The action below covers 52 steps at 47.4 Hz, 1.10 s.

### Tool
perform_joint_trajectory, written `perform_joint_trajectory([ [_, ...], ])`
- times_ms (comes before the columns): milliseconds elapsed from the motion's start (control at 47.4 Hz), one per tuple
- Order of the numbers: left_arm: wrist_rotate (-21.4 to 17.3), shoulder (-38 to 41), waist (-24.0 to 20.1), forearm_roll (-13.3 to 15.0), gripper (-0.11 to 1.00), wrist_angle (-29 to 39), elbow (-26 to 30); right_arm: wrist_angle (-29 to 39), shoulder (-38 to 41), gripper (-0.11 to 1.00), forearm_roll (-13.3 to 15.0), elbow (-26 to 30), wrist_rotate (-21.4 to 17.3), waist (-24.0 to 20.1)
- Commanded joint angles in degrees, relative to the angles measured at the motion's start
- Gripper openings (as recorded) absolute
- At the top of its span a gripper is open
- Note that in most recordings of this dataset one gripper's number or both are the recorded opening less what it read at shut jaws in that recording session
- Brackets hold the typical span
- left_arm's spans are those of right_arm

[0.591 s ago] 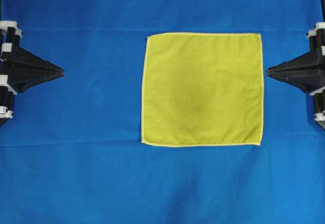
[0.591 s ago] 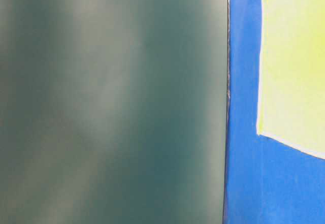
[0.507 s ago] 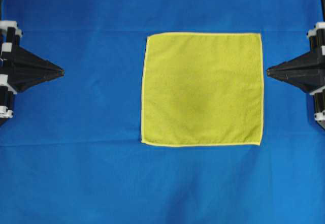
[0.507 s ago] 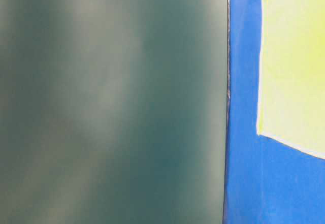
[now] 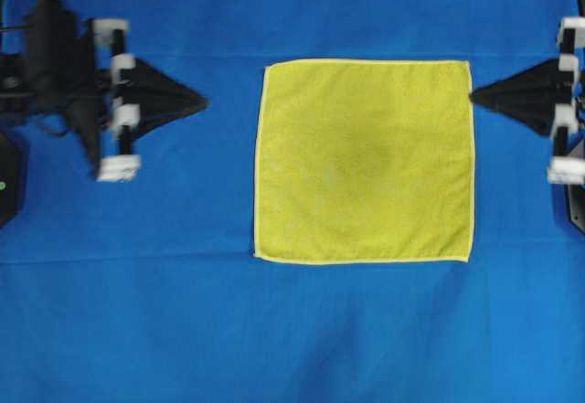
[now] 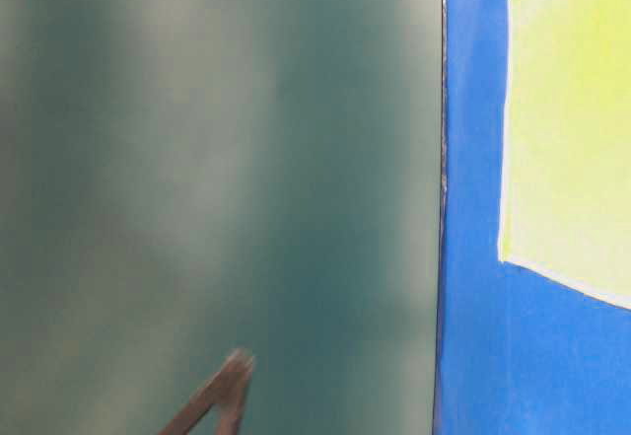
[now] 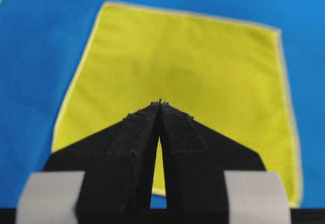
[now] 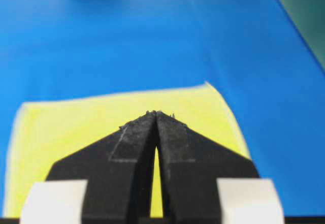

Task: Fold the yellow towel.
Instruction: 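Move both grippers to the towel's far corners, then grasp the yellow towel's far left and far right corners with both grippers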

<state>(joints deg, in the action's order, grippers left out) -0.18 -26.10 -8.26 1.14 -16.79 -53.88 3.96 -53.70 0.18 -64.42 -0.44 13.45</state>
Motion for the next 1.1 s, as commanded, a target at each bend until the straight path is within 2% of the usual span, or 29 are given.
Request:
perform_joint_trajectory([
  [0,0.18,4.48,-2.64,0.09,0.01,0.53,3.52,2.29,1.93,0.01,-0.09,0.97,-0.09,4.39],
  [63,0.18,7.38,-4.22,0.09,0.12,0.79,4.92,2.99,3.78,0.01,0.09,0.70,0.09,8.00],
  [127,-0.18,10.72,-5.89,0.09,0.30,0.70,6.50,3.52,6.94,0.02,0.26,0.44,0.09,12.48],
  [190,-0.26,13.80,-7.21,0.09,0.50,0.53,7.73,3.60,10.28,0.18,0.44,0.35,0.44,15.73],
  [253,-0.44,17.40,-8.53,0.09,0.68,0.44,9.32,3.60,15.03,0.38,1.05,0.70,0.53,18.37],
  [296,-0.53,19.42,-9.40,0.09,0.79,0.35,10.11,3.60,17.84,0.50,1.58,1.05,0.62,19.51],
  [338,-0.53,22.15,-10.46,0.09,0.84,0.00,11.07,3.60,21.09,0.59,2.55,1.58,0.62,20.57],
  [507,-0.53,30.41,-13.36,0.09,0.83,-1.23,14.41,2.81,31.03,0.53,4.66,3.43,0.62,22.59],
  [676,-0.62,36.21,-15.38,0.09,0.83,-2.55,17.23,0.62,38.41,0.52,5.45,4.66,0.62,24.08],
  [887,-1.58,42.01,-16.44,0.09,0.83,-2.72,20.21,-2.46,43.86,0.52,5.45,4.75,0.70,25.31],
  [1077,-1.76,43.59,-16.44,0.09,0.83,-1.49,21.09,-2.72,45.62,0.52,5.45,4.31,0.62,25.93],
])
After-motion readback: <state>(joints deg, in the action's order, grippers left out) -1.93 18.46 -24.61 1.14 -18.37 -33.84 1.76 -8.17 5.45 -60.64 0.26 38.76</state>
